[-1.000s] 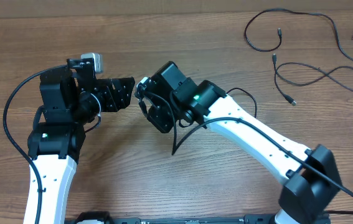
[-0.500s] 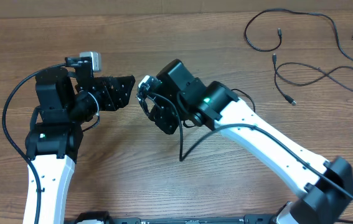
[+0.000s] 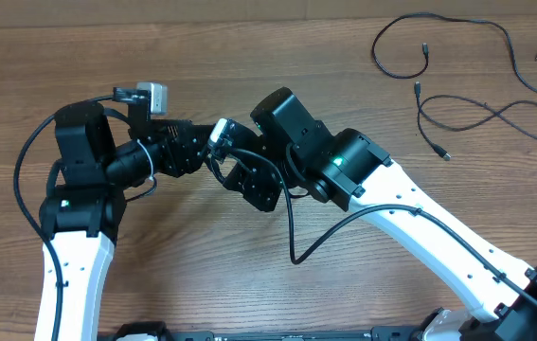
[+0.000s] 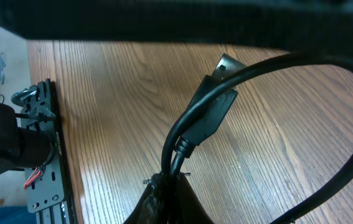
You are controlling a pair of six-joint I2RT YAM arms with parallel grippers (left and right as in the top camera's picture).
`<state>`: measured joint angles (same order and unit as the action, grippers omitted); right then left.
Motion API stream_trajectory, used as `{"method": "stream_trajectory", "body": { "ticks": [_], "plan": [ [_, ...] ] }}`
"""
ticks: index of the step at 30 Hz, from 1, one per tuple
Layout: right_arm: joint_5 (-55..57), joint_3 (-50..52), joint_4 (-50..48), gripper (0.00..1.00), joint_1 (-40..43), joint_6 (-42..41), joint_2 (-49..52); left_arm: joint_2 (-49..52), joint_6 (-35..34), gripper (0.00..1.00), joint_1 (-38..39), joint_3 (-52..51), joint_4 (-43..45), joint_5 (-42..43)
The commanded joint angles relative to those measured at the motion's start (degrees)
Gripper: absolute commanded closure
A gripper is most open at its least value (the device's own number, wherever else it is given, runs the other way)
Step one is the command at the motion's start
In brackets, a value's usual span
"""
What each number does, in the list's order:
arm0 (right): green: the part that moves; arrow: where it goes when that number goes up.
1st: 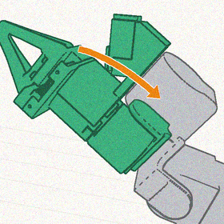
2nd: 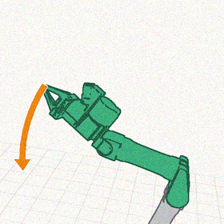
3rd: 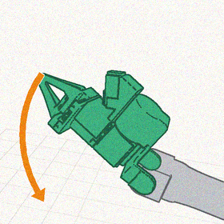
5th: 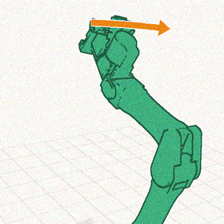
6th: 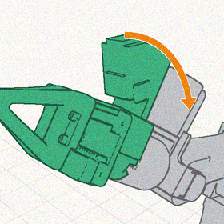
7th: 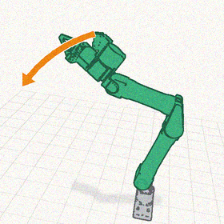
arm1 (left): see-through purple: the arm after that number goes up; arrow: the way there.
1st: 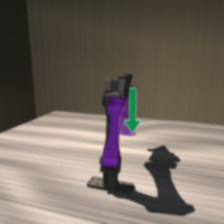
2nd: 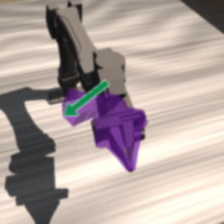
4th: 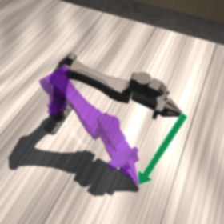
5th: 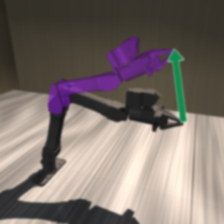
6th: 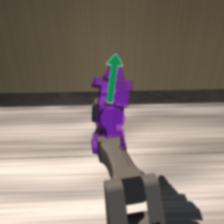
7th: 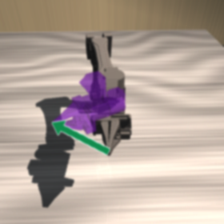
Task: Untangle cables
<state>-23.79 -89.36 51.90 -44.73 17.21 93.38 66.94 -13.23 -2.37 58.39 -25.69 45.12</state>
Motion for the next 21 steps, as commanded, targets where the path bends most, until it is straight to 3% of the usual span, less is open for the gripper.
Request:
{"method": "stream_trajectory", "body": {
  "ticks": [1,9,16,21],
  "plan": [
    [-0.72,-1.03,-0.02,0.96,-0.33,0.90,-1.14,1.95,1.99,0.32,-0.17,1.01,0.00,5.79],
    [2.54,-1.03,0.63,0.96,-0.33,0.85,-1.11,4.55,6.14,0.37,-0.13,1.03,-0.44,8.24],
    [2.51,-1.03,0.74,0.96,-0.33,0.85,-1.11,4.59,6.86,0.57,1.31,1.03,-0.66,4.85],
    [2.49,-1.03,0.81,0.96,-0.33,0.83,-1.11,4.59,6.91,0.59,3.39,1.03,-0.61,4.83]
  ]
}}
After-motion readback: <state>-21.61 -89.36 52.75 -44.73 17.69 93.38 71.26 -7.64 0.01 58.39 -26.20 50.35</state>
